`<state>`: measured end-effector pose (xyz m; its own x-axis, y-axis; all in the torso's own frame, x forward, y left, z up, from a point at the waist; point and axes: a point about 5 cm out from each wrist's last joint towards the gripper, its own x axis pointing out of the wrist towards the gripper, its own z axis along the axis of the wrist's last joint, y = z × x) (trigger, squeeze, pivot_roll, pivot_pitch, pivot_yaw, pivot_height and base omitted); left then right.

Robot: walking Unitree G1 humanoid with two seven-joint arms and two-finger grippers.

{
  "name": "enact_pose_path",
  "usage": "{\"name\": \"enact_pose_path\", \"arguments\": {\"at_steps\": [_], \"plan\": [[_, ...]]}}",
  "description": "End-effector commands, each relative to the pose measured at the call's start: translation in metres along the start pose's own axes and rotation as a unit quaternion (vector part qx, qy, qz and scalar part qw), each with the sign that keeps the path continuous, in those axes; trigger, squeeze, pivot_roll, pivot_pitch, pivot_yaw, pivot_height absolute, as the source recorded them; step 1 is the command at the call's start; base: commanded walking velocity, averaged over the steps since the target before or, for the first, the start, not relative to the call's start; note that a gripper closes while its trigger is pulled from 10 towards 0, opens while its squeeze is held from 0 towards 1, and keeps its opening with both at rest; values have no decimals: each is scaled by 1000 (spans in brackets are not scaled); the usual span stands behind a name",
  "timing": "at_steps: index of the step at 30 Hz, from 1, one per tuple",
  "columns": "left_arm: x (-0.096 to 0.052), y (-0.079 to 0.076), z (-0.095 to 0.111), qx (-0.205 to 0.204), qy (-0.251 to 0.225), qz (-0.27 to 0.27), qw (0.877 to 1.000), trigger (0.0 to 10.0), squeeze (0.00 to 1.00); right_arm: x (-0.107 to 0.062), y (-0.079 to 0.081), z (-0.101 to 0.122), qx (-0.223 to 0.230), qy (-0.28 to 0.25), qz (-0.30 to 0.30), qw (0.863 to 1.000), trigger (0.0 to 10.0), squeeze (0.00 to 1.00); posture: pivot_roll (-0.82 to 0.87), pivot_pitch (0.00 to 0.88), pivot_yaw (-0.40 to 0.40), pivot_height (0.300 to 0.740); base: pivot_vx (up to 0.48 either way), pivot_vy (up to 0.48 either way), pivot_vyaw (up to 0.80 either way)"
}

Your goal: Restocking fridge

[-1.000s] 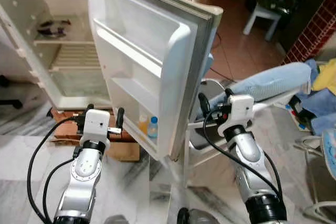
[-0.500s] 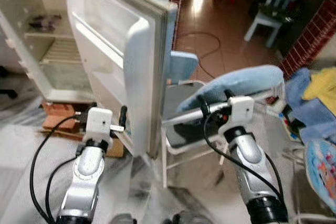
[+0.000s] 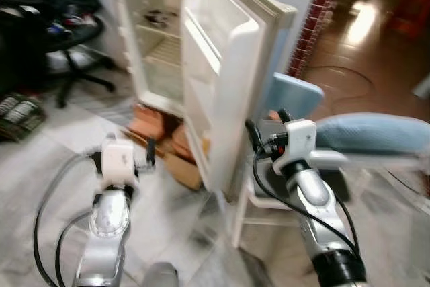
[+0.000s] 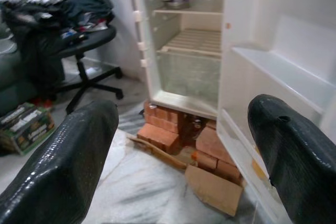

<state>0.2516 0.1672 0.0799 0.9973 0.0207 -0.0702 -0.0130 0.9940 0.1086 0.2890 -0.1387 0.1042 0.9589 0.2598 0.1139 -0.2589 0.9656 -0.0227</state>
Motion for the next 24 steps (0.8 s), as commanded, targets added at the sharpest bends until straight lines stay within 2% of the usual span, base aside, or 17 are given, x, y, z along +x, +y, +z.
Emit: {"name": "enact_pose_path", "arguments": {"at_steps": [1, 7, 10, 15, 17, 18, 19, 22, 24], "plan": [[2, 2, 7, 2, -12, -3, 1000, 10000, 0, 1, -2, 2, -2, -1, -3, 1000, 10000, 0, 90, 0, -35, 740, 0, 0, 0], [-1, 0, 7, 0, -15, -17, 1000, 10000, 0, 0, -6, 1, -9, 1, -33, 999, 10000, 0, 88, 0, -32, 740, 0, 0, 0], [-3, 0, 7, -1, -16, -22, 1000, 10000, 0, -4, -13, 2, -10, 1, -60, 998, 10000, 0, 91, 0, -38, 740, 313, 0, 0], [-8, 3, 6, -2, -13, -18, 1000, 10000, 0, -32, -21, -2, 4, 17, -103, 994, 10000, 0, 76, 0, -44, 740, 293, 0, 0], [-10, 4, 5, -1, -11, -17, 1000, 10000, 0, -39, -21, -3, 8, 21, -104, 994, 10000, 0, 73, 0, -45, 740, 274, 0, 0], [-14, 5, 4, 0, -9, -18, 1000, 10000, 0, -54, -18, -6, 11, 36, -91, 995, 10000, 0, 64, 0, -43, 740, 266, 0, 0], [-15, 6, 4, 0, -8, -18, 1000, 10000, 0, -59, -17, -7, 13, 43, -85, 995, 10000, 0, 63, 0, -42, 740, 266, 0, 0], [-17, 9, 3, 2, -6, -16, 1000, 10000, 0, -71, -19, -9, 4, 52, -86, 995, 10000, 0, 57, 0, -41, 740, 268, 0, 0], [-17, 10, 3, 2, -6, -14, 1000, 10000, 0, -73, -21, -10, 3, 53, -90, 994, 10000, 0, 56, 0, -41, 740, 268, 0, 0]]}}
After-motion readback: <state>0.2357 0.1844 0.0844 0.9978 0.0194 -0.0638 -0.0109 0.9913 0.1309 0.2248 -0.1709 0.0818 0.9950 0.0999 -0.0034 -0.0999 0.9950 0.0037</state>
